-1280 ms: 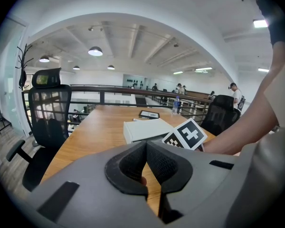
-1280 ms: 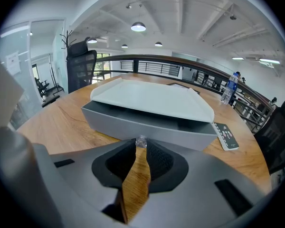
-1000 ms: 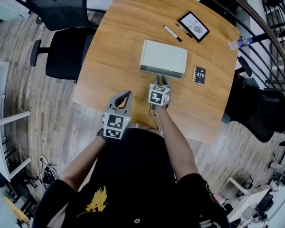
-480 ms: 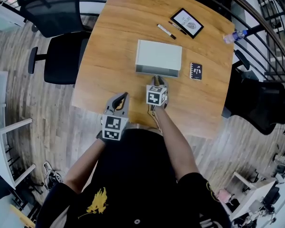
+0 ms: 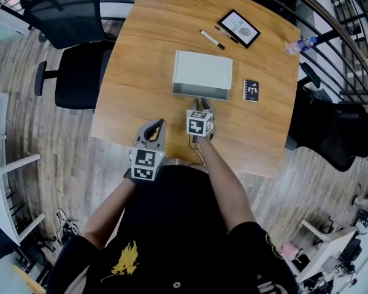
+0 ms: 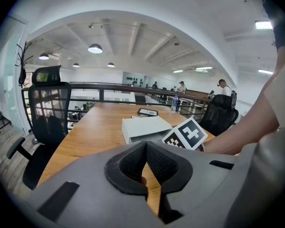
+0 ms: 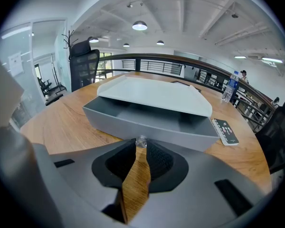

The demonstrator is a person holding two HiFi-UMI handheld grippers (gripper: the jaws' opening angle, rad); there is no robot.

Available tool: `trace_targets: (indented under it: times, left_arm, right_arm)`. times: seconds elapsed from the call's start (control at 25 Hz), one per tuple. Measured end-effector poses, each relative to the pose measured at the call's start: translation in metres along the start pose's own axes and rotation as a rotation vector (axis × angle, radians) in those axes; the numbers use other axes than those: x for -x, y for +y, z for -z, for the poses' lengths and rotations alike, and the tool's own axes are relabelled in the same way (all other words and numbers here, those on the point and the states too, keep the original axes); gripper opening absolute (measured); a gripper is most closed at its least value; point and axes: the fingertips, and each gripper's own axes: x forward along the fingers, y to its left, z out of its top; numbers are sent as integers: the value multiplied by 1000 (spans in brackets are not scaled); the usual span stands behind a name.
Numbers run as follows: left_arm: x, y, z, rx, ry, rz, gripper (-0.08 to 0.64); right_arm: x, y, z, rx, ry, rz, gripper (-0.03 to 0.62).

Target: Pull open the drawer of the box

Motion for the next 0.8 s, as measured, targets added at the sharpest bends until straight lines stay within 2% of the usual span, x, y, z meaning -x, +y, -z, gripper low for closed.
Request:
trace_targets:
  times: [0.8]
  left_arm:
    - [-2,-5,4,-3,5,20,9]
  right_arm:
    - [8,2,9,11,13,-5,66]
